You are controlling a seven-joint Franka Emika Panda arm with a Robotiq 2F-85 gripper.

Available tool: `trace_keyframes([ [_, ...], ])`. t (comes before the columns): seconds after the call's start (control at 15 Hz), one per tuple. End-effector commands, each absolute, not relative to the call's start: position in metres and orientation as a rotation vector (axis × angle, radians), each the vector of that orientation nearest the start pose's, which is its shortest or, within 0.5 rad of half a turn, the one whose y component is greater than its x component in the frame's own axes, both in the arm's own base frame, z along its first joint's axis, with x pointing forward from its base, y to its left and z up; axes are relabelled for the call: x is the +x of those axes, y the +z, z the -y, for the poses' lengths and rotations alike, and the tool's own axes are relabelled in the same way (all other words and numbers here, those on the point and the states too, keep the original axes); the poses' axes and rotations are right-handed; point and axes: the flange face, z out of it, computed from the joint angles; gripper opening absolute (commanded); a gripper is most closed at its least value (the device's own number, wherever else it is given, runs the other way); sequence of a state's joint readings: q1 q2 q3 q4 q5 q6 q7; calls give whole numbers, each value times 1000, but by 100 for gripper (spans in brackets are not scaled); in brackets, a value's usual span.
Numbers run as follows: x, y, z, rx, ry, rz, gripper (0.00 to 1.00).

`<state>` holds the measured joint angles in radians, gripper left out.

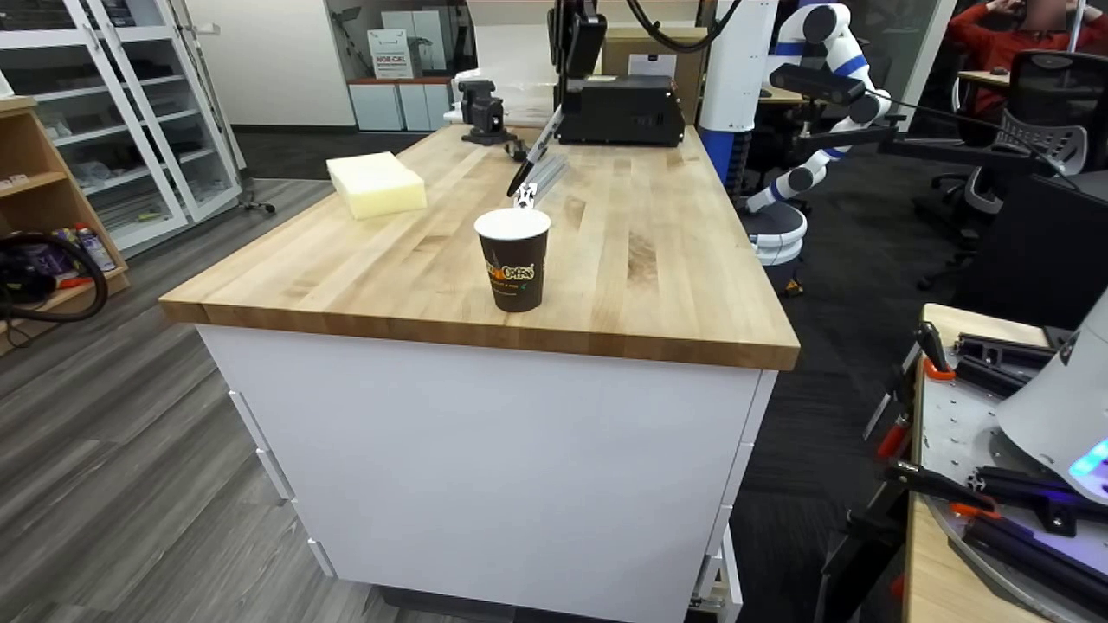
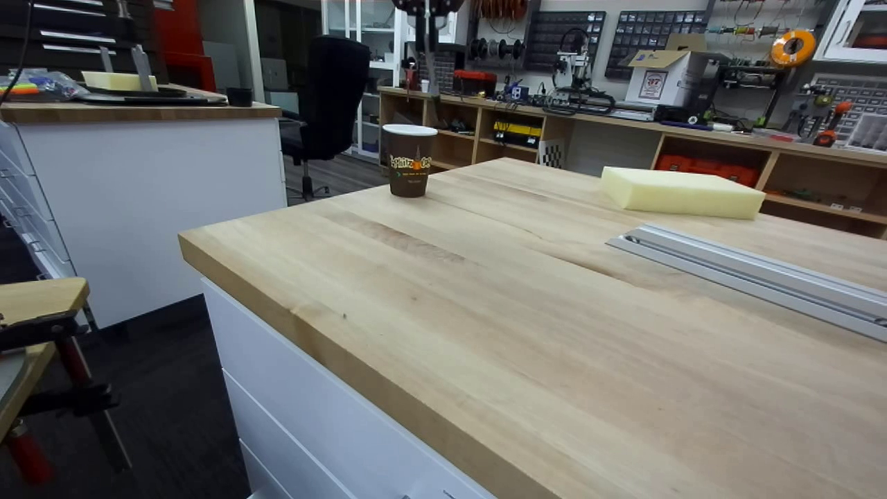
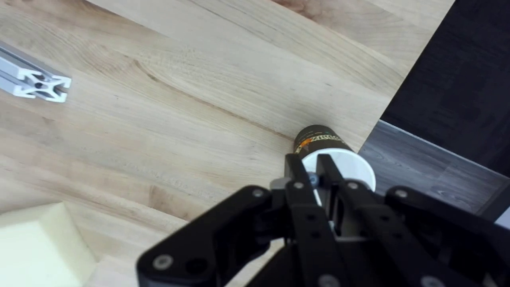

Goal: Remove the marker from the cup and put it on the table

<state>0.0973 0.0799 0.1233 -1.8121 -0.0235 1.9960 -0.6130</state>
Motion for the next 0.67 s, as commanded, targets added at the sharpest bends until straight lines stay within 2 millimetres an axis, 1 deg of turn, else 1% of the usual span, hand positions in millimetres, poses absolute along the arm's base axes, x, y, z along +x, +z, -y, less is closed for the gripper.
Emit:
trace_keyframes([
  [0.0, 583, 533, -88, -3006, -317, 1087, 6],
  [0.07, 587, 536, -72, -3032, -343, 1010, 6],
  [0.2, 591, 536, -37, -3097, -349, 851, 6],
  [0.33, 592, 530, -4, -3150, -323, 703, 6],
  [0.47, 592, 522, 22, -3197, -285, 587, 6],
  [0.6, 593, 511, 42, -3254, -230, 479, 6],
])
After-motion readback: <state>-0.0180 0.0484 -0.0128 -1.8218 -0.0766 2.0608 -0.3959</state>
